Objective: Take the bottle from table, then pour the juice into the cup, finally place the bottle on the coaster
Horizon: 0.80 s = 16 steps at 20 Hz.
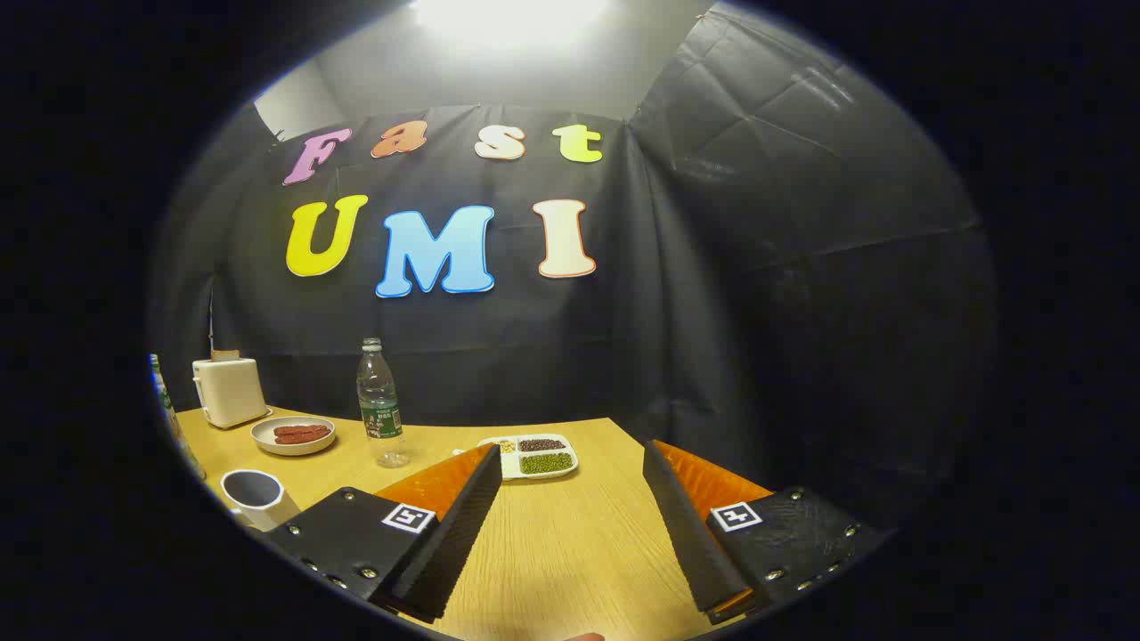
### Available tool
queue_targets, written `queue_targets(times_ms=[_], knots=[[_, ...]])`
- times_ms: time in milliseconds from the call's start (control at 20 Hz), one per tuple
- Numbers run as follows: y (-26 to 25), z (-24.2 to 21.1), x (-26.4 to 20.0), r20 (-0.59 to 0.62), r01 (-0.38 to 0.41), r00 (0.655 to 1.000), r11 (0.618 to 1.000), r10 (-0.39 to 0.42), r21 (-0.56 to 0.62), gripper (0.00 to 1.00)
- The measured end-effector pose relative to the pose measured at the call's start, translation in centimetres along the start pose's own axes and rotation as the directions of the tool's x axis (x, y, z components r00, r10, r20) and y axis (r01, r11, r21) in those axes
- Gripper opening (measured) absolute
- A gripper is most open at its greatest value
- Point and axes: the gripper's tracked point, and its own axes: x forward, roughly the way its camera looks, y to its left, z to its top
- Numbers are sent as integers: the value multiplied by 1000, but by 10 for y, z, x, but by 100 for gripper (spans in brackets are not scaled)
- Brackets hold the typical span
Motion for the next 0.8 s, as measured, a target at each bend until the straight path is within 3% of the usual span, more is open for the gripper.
queue_targets(times_ms=[150,400,550,800], knots=[[12,33,-23,24,37,999,999,-36,-7,97],[70,80,-62,94,-6,996,1000,4,16,97],[120,94,-82,97,-68,993,997,65,27,97],[217,107,-111,127,-237,965,971,231,39,97]])
